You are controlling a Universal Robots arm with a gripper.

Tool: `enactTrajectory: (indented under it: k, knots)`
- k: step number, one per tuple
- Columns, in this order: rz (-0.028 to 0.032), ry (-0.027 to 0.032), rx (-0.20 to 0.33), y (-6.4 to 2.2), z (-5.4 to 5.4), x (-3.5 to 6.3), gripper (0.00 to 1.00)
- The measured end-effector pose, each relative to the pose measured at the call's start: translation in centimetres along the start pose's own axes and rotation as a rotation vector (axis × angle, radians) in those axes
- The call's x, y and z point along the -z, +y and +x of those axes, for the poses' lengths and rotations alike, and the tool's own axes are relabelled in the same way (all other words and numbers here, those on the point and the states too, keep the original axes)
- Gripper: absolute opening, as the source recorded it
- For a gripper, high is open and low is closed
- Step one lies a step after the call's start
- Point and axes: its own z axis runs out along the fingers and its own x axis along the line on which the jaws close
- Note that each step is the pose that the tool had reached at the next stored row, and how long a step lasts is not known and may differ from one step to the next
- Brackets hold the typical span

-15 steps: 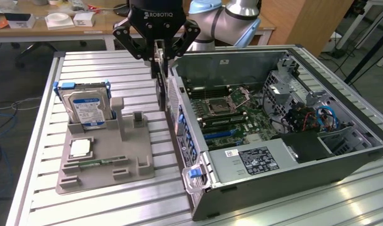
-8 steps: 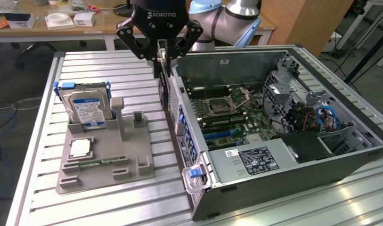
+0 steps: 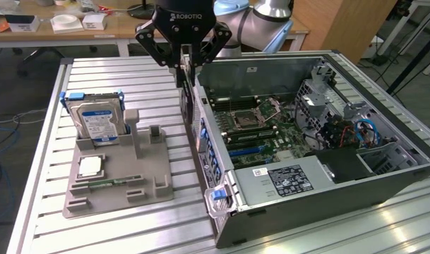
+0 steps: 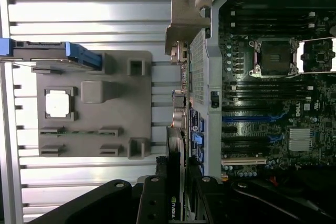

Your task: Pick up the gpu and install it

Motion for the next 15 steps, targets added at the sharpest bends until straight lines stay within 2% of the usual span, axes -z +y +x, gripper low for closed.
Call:
enactTrajectory:
  k: [15]
  knots:
    - [-0.0001,0.0,0.0,0.07,-0.88,-0.03,0.26]
